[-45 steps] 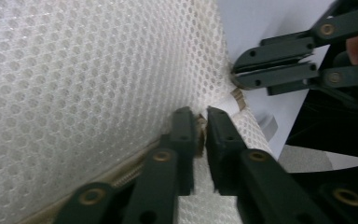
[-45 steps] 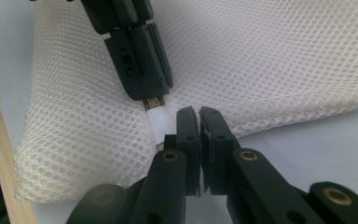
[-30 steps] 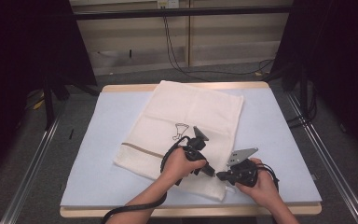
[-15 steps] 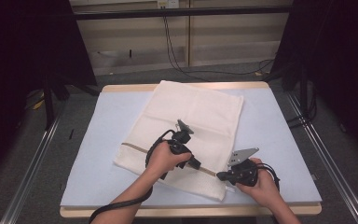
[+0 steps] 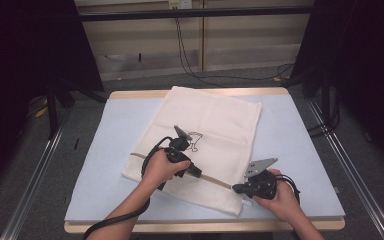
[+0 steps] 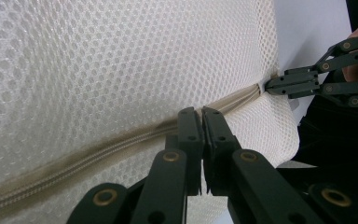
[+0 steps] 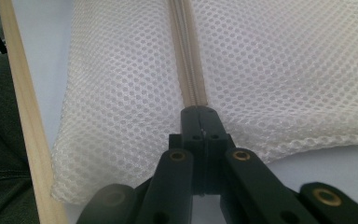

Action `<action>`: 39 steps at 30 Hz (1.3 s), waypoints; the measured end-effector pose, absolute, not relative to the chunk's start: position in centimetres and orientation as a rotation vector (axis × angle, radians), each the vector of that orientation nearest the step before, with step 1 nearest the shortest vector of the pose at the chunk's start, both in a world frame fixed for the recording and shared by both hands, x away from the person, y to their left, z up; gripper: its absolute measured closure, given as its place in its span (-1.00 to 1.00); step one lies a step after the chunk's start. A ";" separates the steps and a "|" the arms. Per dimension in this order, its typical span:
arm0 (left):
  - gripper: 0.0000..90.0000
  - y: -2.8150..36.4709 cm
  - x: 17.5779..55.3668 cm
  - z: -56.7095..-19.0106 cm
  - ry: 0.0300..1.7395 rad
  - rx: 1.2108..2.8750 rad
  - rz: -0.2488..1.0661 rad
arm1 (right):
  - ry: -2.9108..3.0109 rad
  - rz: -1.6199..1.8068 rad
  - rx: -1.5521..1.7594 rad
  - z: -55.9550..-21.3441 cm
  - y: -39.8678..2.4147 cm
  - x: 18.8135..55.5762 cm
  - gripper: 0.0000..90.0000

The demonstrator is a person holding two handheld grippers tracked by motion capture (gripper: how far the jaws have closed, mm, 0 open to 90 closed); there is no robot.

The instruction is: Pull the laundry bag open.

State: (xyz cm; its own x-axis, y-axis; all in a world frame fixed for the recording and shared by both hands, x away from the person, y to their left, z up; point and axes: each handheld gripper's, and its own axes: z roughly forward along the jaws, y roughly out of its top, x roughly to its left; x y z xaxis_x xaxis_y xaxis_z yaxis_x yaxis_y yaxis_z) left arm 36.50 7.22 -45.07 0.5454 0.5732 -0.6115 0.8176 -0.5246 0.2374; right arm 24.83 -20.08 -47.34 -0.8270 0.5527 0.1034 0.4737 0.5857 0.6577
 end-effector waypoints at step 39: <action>0.94 8.6 37.1 -45.4 1.151 2.233 -0.663 | 2.698 1.091 0.897 -47.4 -20.3 24.9 1.00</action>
